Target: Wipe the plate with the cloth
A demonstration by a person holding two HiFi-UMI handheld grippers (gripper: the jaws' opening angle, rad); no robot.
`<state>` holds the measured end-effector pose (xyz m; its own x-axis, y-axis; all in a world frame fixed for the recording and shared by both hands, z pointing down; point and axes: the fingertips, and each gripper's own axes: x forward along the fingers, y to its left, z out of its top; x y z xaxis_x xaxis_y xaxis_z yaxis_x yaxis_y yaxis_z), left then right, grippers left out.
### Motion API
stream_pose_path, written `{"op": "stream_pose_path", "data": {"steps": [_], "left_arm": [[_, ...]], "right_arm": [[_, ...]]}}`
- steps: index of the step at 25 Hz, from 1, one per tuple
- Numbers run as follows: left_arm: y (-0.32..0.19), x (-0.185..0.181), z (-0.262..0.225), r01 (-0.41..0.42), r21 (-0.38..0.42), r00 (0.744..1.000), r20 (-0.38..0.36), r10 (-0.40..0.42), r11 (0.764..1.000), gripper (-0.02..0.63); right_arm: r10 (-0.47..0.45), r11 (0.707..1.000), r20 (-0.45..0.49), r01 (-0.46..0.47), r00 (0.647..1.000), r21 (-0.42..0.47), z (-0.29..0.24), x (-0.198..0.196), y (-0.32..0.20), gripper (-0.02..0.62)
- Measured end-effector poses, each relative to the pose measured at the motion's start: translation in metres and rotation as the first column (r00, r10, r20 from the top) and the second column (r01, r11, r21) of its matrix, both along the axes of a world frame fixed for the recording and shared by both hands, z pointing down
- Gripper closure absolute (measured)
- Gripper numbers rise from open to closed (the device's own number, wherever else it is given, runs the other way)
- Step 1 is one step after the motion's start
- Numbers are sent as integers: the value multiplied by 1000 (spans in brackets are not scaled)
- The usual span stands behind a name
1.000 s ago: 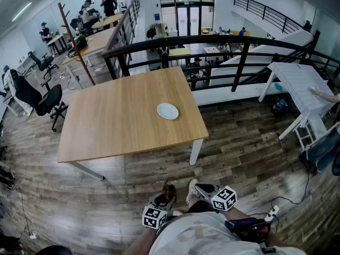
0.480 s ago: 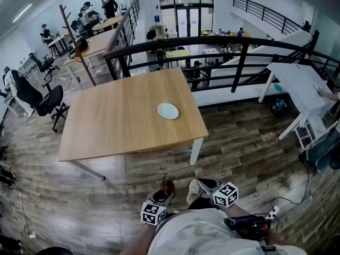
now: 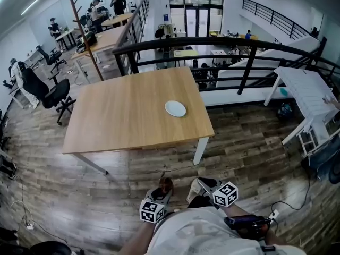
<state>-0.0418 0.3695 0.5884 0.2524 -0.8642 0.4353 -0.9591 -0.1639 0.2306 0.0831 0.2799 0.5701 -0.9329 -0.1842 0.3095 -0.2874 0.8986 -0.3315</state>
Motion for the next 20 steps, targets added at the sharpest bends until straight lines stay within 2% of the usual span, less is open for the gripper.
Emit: {"op": "stream_pose_path", "data": {"steps": [12,20], "left_arm": [[9,-27,4,74,4,997,-14,-74,997,436],[0,-41,18,88,-35,995,-36,-89,996,436]], "right_arm": [[-35,999,-23,35,999,0,4,-29,-5,581],[-40,999,-42,39,998,-33,16,-39,-19,581]]}}
